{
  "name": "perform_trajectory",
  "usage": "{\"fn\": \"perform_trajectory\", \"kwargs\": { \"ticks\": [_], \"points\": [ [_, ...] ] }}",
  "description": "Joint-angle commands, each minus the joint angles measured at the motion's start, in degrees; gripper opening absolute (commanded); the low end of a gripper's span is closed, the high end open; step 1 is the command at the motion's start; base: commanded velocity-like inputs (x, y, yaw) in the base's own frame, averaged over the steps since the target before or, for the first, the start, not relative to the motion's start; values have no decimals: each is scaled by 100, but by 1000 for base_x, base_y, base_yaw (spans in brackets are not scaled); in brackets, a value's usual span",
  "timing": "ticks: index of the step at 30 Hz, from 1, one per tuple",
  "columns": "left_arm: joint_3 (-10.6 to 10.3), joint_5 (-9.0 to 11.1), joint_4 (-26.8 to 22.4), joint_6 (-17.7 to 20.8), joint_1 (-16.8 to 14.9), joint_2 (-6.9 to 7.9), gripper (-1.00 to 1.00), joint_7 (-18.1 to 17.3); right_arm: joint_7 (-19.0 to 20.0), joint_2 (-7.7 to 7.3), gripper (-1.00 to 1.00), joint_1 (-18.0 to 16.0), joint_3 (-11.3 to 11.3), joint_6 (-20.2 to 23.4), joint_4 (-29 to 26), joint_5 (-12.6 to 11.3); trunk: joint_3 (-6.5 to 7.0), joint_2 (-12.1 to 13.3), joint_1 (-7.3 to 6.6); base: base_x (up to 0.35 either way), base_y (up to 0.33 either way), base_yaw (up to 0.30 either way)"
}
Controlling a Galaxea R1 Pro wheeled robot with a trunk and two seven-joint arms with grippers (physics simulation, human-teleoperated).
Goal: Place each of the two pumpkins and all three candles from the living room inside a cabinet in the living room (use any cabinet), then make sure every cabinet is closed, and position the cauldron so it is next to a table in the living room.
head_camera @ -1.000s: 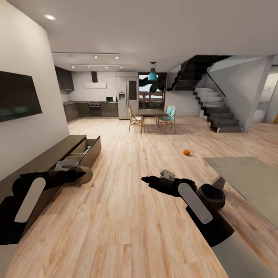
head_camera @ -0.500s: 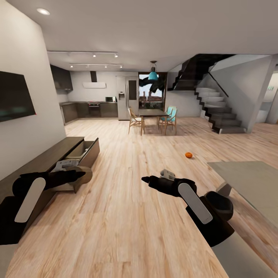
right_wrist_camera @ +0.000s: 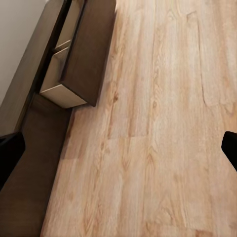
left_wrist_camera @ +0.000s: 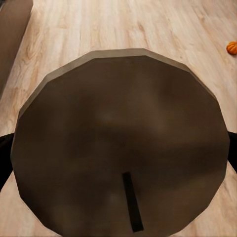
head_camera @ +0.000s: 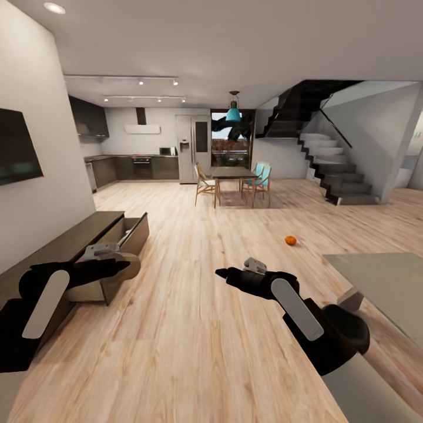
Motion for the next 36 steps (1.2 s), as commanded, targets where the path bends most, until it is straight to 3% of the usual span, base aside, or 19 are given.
{"fn": "perform_trajectory", "kwargs": {
  "ticks": [1,36],
  "points": [
    [-5,67,-5,17,-6,3,-100,59,-59,-5,100,-7,11,-8,-7,-58,-7,-3,3,335,0,0],
    [-5,64,-5,17,-6,3,-100,59,-59,-5,100,-7,-2,-26,-6,-66,-1,-3,3,335,0,-9]
  ]
}}
